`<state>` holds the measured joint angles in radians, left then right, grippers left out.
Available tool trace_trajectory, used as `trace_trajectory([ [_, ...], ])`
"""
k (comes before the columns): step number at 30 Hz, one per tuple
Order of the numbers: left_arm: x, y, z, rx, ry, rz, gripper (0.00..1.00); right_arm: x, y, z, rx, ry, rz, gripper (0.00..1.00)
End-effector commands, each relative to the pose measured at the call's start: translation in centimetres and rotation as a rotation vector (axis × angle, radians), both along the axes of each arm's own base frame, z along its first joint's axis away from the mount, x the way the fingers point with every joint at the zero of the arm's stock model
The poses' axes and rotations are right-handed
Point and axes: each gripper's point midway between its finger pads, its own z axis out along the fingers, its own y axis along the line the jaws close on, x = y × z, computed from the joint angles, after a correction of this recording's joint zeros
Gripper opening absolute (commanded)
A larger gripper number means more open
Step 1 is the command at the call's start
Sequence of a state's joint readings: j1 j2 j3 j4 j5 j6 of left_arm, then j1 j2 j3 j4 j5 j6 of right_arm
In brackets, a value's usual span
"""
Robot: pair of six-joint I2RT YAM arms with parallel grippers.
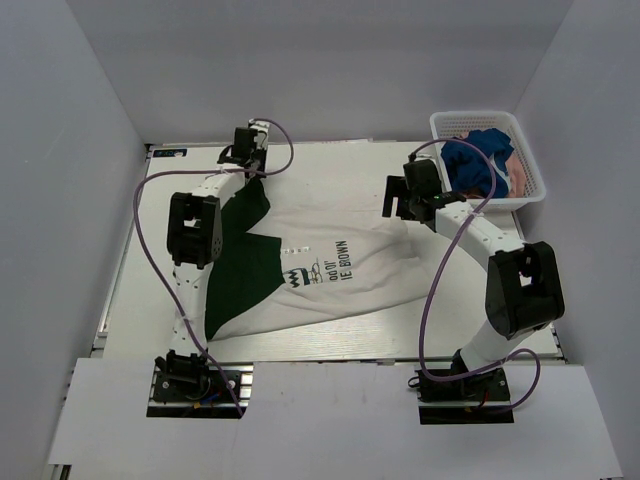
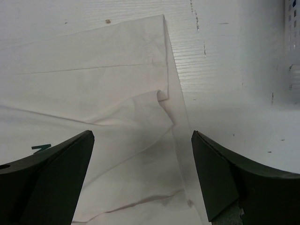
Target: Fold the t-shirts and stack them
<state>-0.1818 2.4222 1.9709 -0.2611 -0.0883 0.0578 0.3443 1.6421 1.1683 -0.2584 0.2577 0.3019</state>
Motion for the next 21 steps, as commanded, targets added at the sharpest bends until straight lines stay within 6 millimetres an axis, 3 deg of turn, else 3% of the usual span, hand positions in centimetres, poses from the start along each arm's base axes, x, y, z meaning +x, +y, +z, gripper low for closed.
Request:
trace_trajectory([
  [1,1.6,-1.3,7.1,-0.019,-0.160,-0.059,0.17,0.9,0.1,2.3,0.004,-0.085,0.013,0.90],
  [2,1.9,-1.2,7.8,-0.016,-0.176,-0.050,0.39,0.9,0.3,2.2,0.012,-0.081,0.018,0.90],
  [4,2.0,-0.3,8.3,-0.025,-0.179,0.036,0.72,1.0,0.5,2.1,0.019,-0.079,0.022,0.90],
  [7,1.7,2.4,9.3,-0.062,-0.182,0.160,0.81,1.1,0.7,2.0,0.023,-0.078,0.024,0.90],
  [8,1.2,3.0,9.7,-0.106,-0.180,0.211,1.00,1.3,0.8,1.9,0.026,-0.084,0.025,0.90],
  [10,0.5,5.5,9.2,-0.113,-0.149,0.303,1.00,1.4,0.9,1.8,0.030,-0.079,0.027,0.90],
  [13,-0.5,7.5,9.4,-0.131,-0.115,0.395,1.00,1.7,1.2,1.3,0.034,-0.068,0.037,0.90],
  [17,-1.9,12.5,6.3,-0.226,-0.001,0.599,1.00,1.7,2.0,0.2,0.056,-0.041,0.058,0.90],
  [21,-2.1,15.4,3.9,-0.340,0.065,0.664,1.00,1.8,1.8,-0.2,0.041,-0.028,0.061,0.90],
])
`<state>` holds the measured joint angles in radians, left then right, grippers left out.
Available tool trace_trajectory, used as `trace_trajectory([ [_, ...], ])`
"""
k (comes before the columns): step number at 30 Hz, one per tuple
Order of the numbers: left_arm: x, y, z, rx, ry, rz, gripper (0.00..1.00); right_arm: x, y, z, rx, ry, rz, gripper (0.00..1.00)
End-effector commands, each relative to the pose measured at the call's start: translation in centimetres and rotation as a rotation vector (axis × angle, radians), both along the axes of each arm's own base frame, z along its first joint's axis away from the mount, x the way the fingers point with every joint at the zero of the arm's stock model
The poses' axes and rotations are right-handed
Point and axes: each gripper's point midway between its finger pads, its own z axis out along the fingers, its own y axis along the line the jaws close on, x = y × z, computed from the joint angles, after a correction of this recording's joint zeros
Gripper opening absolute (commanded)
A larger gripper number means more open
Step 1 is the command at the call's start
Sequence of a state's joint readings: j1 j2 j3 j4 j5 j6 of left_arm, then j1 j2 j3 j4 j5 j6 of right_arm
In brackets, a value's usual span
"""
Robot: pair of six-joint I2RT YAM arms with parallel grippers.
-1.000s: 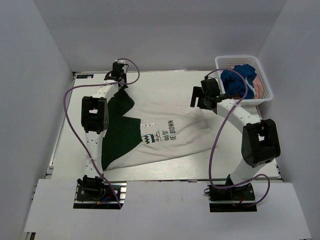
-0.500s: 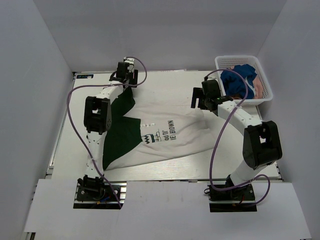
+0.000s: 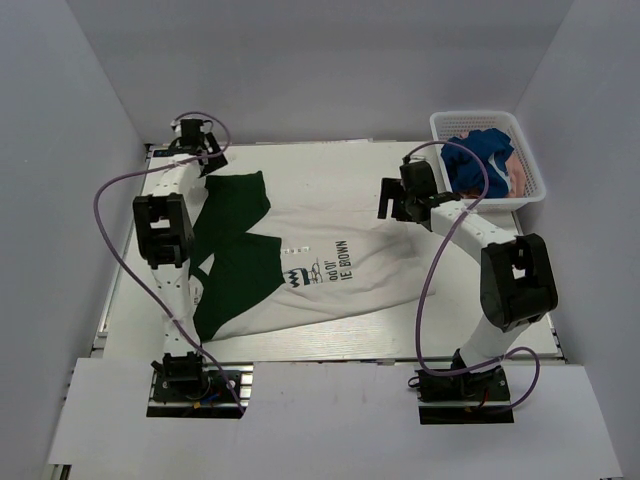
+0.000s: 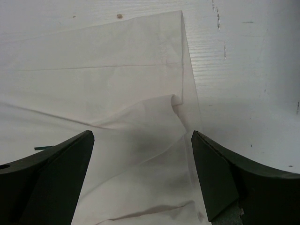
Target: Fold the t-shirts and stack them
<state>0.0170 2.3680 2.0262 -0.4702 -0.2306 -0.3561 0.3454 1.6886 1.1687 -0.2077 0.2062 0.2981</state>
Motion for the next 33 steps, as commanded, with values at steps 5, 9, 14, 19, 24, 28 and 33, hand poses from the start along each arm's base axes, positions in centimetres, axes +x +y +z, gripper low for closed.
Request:
trace_trajectory([
  [5,0.2,2.0,-0.3,-0.169,-0.015,0.052,1.00,1.4,0.1,0.7,-0.017,-0.040,0.010,0.90],
  [9,1.0,1.5,-0.9,-0.177,-0.023,0.002,0.84,1.4,-0.6,0.0,-0.052,-0.016,-0.012,0.90],
  [14,1.1,0.9,-2.4,-0.202,-0.011,-0.021,0.65,1.5,-1.6,-0.3,-0.082,-0.004,-0.064,0.90],
  [19,0.4,-0.1,-4.7,-0.238,0.028,-0.061,0.33,1.9,-2.3,-1.3,-0.117,0.024,-0.111,0.90],
  [24,0.1,-0.9,-5.6,-0.248,0.021,-0.121,0.00,3.5,-2.3,-1.2,-0.102,0.003,-0.147,0.90],
  [28,1.2,-0.7,-3.6,-0.230,-0.042,-0.136,0.00,5.8,-1.6,-2.1,-0.078,0.012,-0.154,0.90],
  [33,3.0,-0.7,0.5,-0.221,-0.133,-0.154,0.00,7.0,-0.5,-2.8,-0.037,0.035,-0.133,0.90],
])
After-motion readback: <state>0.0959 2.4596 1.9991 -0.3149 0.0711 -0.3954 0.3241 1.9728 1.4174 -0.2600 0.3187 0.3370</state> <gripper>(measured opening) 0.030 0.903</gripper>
